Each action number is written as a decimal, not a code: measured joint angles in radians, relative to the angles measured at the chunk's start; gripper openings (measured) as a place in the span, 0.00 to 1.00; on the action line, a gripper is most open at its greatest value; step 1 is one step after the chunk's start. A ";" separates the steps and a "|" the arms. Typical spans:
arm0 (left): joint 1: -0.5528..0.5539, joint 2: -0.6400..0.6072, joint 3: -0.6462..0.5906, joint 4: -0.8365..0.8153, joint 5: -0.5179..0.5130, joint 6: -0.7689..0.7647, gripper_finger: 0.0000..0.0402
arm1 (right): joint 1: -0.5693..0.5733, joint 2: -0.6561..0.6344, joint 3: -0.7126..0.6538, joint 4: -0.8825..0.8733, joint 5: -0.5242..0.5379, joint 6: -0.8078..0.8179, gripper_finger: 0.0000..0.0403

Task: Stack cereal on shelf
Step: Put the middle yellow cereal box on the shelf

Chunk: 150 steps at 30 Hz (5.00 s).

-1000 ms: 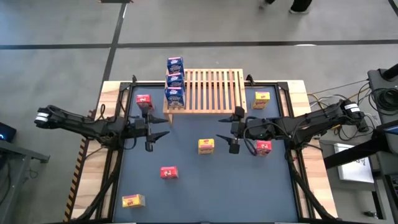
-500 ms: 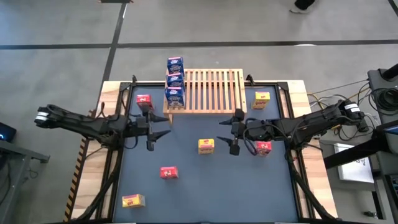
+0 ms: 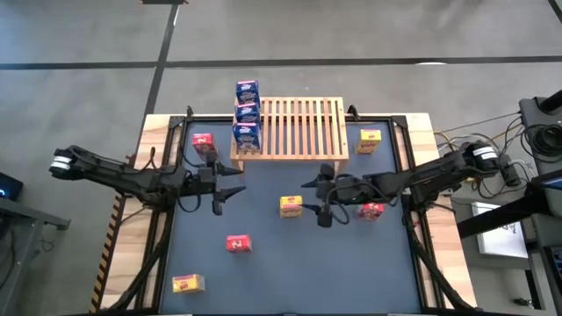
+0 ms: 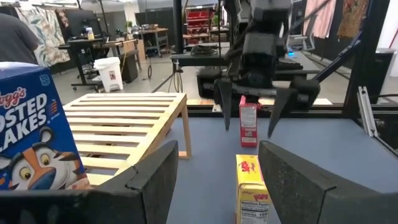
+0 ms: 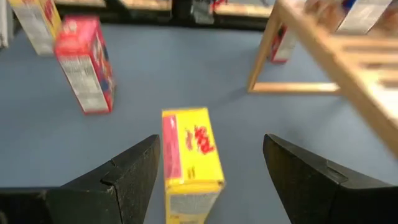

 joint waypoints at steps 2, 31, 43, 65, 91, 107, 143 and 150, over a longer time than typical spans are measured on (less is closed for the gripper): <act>0.000 0.004 0.000 -0.002 0.000 -0.002 0.52 | 0.000 0.040 0.014 0.001 0.000 0.000 0.68; 0.000 0.016 -0.004 -0.039 0.001 -0.017 0.52 | -0.063 0.255 0.090 -0.023 -0.174 0.071 0.61; 0.000 0.016 -0.008 -0.041 0.001 -0.021 0.52 | -0.063 0.231 0.090 -0.038 -0.175 0.055 0.43; 0.000 0.015 -0.020 -0.011 0.001 -0.057 0.52 | -0.070 0.036 0.297 -0.249 -0.173 -0.080 0.39; 0.000 0.014 -0.008 0.004 0.001 -0.073 0.52 | -0.749 0.239 0.758 -0.521 -0.629 -0.356 0.39; 0.000 0.014 -0.008 -0.007 0.001 -0.070 0.52 | -0.823 0.490 1.035 -0.676 -0.656 -0.502 0.39; 0.000 0.014 -0.009 -0.051 0.001 -0.058 0.52 | -0.901 0.578 1.141 -0.803 -0.800 -0.516 0.54; 0.000 0.014 -0.009 -0.060 0.001 -0.047 0.52 | -0.901 0.578 1.141 -0.802 -0.800 -0.508 0.59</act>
